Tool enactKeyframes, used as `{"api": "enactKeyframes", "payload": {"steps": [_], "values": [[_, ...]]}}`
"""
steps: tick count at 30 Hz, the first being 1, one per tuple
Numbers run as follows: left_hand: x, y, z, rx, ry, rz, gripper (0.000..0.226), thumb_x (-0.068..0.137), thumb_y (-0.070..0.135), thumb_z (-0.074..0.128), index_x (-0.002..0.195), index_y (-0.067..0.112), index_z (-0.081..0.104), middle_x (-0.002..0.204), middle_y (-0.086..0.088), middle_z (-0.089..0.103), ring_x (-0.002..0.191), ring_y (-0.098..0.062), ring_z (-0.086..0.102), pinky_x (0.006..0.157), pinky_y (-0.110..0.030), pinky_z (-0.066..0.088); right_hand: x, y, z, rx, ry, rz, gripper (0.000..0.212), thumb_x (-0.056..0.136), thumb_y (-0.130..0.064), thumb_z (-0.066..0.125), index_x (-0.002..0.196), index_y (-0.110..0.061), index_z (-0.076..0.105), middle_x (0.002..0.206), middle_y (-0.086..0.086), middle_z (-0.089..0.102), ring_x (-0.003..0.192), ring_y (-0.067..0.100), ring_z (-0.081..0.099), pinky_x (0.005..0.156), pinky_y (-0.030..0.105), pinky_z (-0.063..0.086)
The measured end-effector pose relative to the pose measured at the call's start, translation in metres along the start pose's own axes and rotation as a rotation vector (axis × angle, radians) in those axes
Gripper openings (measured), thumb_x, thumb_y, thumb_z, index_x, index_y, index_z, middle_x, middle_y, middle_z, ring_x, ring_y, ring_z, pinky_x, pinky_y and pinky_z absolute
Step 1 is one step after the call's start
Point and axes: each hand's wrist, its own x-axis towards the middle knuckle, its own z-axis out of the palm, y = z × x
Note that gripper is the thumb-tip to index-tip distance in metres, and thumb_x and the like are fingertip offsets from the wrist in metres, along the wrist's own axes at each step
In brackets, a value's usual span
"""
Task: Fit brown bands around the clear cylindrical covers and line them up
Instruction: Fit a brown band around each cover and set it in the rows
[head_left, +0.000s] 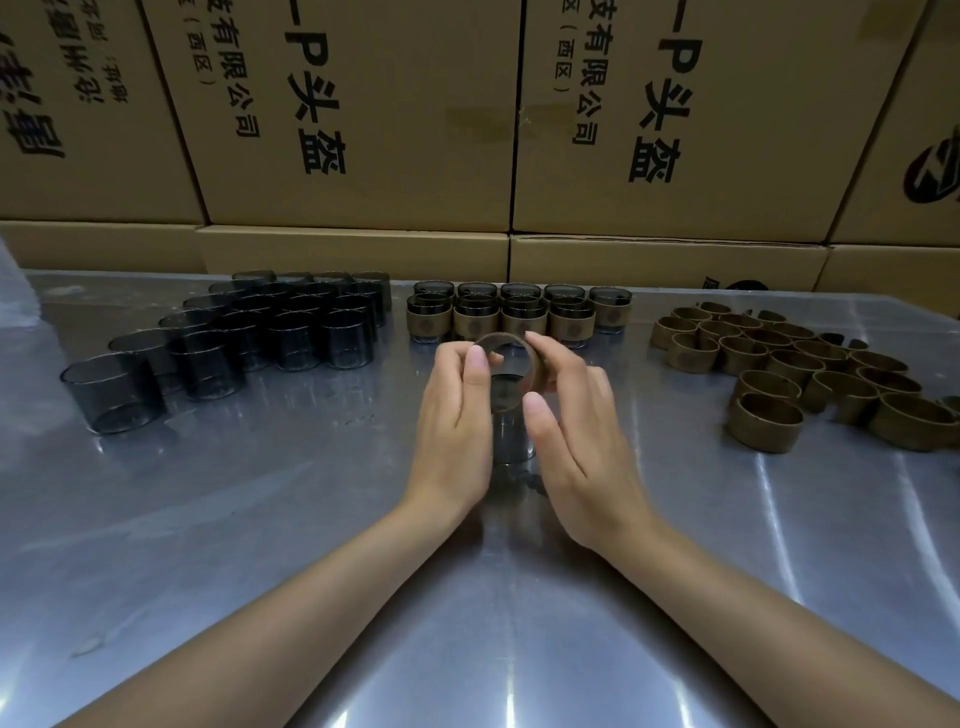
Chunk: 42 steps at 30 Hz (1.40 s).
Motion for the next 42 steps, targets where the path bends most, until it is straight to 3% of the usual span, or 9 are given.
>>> {"api": "enactKeyframes", "payload": {"steps": [4,9,12,18,23,26,31,38,42], "values": [[-0.001,-0.002,0.002,-0.013,-0.070,-0.036,0.022,0.101,0.044,0.026,0.102,0.029,0.043,0.112,0.012,0.056,0.106,0.004,0.051,0.084,-0.014,0.037,0.002,0.001,0.003,0.013,-0.019,0.035,0.058,0.096,-0.047,0.028,0.147,-0.021,0.032,0.116,-0.023,0.043,0.112,-0.006,0.034,0.094,0.001,0.020],[0.003,-0.003,0.001,-0.027,-0.206,-0.114,0.049,0.085,0.069,0.020,0.099,0.026,0.037,0.096,0.017,0.048,0.080,0.020,0.047,0.079,-0.017,0.040,0.007,0.012,0.005,0.181,-0.008,0.206,0.049,0.097,-0.042,0.023,0.143,-0.033,0.036,0.120,-0.043,0.034,0.118,-0.025,0.023,0.093,-0.004,0.014],[0.006,-0.005,0.001,-0.014,-0.263,-0.149,0.057,0.087,0.073,0.018,0.105,0.023,0.035,0.104,0.009,0.051,0.090,0.004,0.051,0.083,-0.028,0.042,0.010,0.017,0.007,0.308,-0.034,0.289,0.039,0.104,-0.033,0.025,0.140,-0.032,0.041,0.138,-0.024,0.044,0.133,-0.008,0.030,0.113,0.017,0.022],[0.011,-0.006,-0.007,-0.009,-0.431,-0.181,0.072,0.075,0.070,0.031,0.132,0.026,0.029,0.115,0.028,0.045,0.092,0.032,0.045,0.076,0.006,0.035,0.011,0.023,0.009,0.357,-0.017,0.371,0.038,0.107,-0.022,0.026,0.135,-0.018,0.052,0.131,-0.002,0.056,0.129,0.010,0.045,0.112,0.040,0.033],[0.018,-0.015,-0.020,0.052,-0.581,-0.133,0.062,0.080,0.054,0.052,0.135,0.026,0.045,0.130,0.011,0.057,0.118,0.006,0.052,0.098,-0.012,0.039,0.012,0.025,0.008,0.406,-0.054,0.477,0.037,0.106,-0.032,0.024,0.129,-0.034,0.054,0.126,-0.009,0.061,0.124,0.008,0.051,0.110,0.043,0.038],[0.018,-0.014,-0.021,0.026,-0.597,-0.162,0.058,0.082,0.055,0.049,0.134,0.028,0.046,0.131,0.015,0.056,0.120,0.009,0.049,0.095,-0.007,0.037,0.012,0.025,0.008,0.400,-0.093,0.493,0.035,0.106,-0.039,0.022,0.120,-0.047,0.053,0.121,-0.016,0.062,0.121,0.005,0.052,0.109,0.043,0.039],[0.020,-0.011,-0.024,-0.032,-0.621,-0.222,0.049,0.086,0.054,0.046,0.131,0.035,0.047,0.133,0.020,0.053,0.120,0.014,0.047,0.094,-0.002,0.037,0.011,0.029,0.002,0.371,-0.292,0.466,0.065,0.092,-0.069,0.018,0.149,-0.039,0.027,0.148,-0.014,0.041,0.138,0.006,0.036,0.117,0.042,0.027],[0.024,-0.015,-0.025,-0.063,-0.649,-0.331,0.059,0.094,0.052,0.044,0.144,0.019,0.041,0.137,0.002,0.055,0.139,-0.019,0.040,0.109,-0.032,0.034,0.012,0.030,-0.008,0.316,-0.420,0.416,0.048,0.102,-0.050,0.024,0.149,-0.041,0.023,0.145,-0.022,0.038,0.135,-0.003,0.034,0.118,0.034,0.024],[0.022,-0.018,-0.029,0.118,-0.664,-0.260,0.088,0.079,0.080,0.027,0.152,0.030,0.026,0.155,0.018,0.029,0.143,0.001,0.022,0.121,-0.036,0.018,0.015,0.030,-0.009,0.317,-0.460,0.463,0.075,0.088,-0.068,0.025,0.154,-0.034,0.016,0.157,-0.017,0.025,0.143,0.002,0.024,0.120,0.038,0.019]]}}
